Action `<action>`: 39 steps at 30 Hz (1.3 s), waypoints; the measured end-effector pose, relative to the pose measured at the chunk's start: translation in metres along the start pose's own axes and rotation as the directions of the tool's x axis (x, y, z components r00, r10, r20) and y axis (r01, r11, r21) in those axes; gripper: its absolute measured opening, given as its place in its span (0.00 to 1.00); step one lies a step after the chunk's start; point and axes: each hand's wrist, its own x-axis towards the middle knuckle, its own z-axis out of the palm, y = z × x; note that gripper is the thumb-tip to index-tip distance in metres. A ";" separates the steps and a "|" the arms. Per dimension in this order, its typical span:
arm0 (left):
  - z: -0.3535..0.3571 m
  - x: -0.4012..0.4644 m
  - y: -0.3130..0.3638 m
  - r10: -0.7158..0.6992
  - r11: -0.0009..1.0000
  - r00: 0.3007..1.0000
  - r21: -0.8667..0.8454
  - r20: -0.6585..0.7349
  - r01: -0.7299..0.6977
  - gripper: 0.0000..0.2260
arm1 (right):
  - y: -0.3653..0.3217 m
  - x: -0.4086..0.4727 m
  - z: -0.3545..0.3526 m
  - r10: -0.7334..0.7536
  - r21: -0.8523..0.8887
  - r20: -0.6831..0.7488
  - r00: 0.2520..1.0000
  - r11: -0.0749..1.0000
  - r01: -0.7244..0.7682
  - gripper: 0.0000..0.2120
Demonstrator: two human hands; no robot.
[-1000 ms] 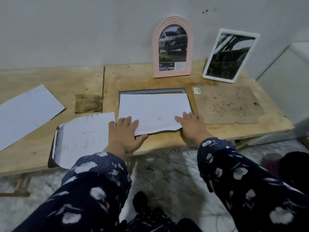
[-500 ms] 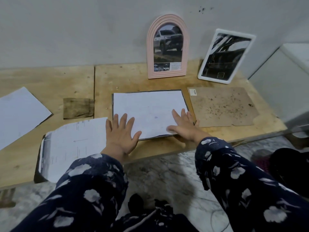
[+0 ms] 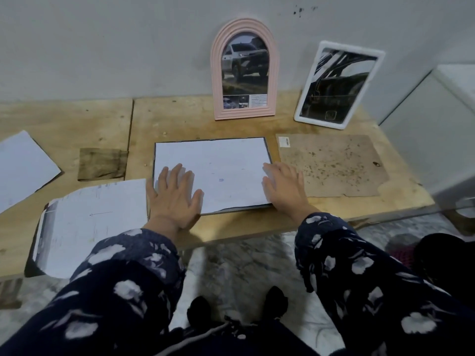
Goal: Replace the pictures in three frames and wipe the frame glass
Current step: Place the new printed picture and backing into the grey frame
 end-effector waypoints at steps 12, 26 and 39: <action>0.004 0.046 0.214 0.136 0.982 0.991 -0.130 0.008 -0.134 0.22 | 0.170 -0.005 -0.078 0.372 -0.005 0.099 0.923 0.928 -0.373 0.25; 0.008 0.067 0.305 -0.192 0.741 0.967 -0.622 0.164 0.253 0.21 | 0.255 0.013 -0.097 0.673 0.485 0.004 0.740 0.646 -0.590 0.22; 0.001 0.083 0.294 -0.344 0.674 0.880 -0.566 0.326 0.474 0.30 | 0.244 0.025 -0.098 0.781 0.653 0.103 0.616 0.414 -0.634 0.17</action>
